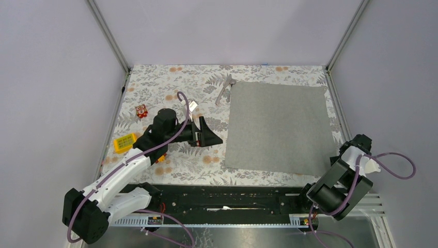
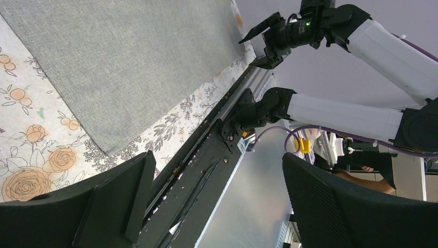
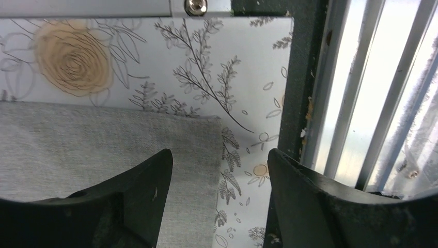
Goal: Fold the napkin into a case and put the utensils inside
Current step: Pick up the flattened napkin from the center of the board.
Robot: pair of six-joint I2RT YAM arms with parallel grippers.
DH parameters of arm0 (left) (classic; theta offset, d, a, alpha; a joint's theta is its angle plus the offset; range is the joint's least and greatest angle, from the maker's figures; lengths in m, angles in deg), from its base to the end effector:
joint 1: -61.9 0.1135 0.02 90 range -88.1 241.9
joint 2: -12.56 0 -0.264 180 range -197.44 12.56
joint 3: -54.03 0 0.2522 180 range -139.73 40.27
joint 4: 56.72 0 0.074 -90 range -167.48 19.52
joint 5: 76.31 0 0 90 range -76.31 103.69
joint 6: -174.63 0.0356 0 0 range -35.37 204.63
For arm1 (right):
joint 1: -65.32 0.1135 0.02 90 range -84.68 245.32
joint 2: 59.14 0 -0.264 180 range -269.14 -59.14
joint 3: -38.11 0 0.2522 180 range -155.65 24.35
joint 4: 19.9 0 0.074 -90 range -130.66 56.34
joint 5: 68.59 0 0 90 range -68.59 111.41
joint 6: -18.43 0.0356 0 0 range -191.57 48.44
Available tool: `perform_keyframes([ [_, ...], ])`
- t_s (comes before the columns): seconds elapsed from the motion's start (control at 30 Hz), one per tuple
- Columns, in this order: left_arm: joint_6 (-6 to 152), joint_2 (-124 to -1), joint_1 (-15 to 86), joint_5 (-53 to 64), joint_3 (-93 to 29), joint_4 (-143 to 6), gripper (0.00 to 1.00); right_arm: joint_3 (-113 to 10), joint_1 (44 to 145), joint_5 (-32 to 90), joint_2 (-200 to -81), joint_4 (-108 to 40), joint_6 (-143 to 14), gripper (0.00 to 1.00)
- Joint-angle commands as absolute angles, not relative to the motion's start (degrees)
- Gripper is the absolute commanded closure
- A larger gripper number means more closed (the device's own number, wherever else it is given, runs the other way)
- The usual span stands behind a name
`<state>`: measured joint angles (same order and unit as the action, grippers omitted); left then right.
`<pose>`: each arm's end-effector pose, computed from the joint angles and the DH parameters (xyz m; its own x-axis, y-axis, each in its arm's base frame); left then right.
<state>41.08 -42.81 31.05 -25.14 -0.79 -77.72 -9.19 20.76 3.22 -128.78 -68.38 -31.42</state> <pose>0.1747 -0.1303 0.2909 -0.8487 -0.1182 -0.5154 0.4351 0.3978 -0.8077 0.1325 -0.1460 0.1633 -0.0375 0.8966 -0.4412 0.9993 0.0351 -0.0135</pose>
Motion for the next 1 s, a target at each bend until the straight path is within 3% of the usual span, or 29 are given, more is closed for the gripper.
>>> perform_keyframes([
  [0.0,42.2,-43.8,30.9,-26.2,-1.5,-75.8,0.01,-10.0,19.4,4.3,-128.5,-64.7,-33.1,0.26],
  [0.6,42.0,-46.5,30.9,-26.3,-2.1,-74.6,0.01,-9.3,18.5,5.7,-134.3,-58.8,-33.0,0.3],
  [0.83,41.7,-45.4,30.9,-26.1,-2.3,-75.1,0.01,-6.8,18.5,8.0,-132.7,-56.3,-32.5,0.4],
  [0.97,41.7,-45.6,30.9,-25.9,-2.4,-75.1,0.01,-6.3,18.5,9.2,-133.3,-55.4,-32.8,0.57],
])
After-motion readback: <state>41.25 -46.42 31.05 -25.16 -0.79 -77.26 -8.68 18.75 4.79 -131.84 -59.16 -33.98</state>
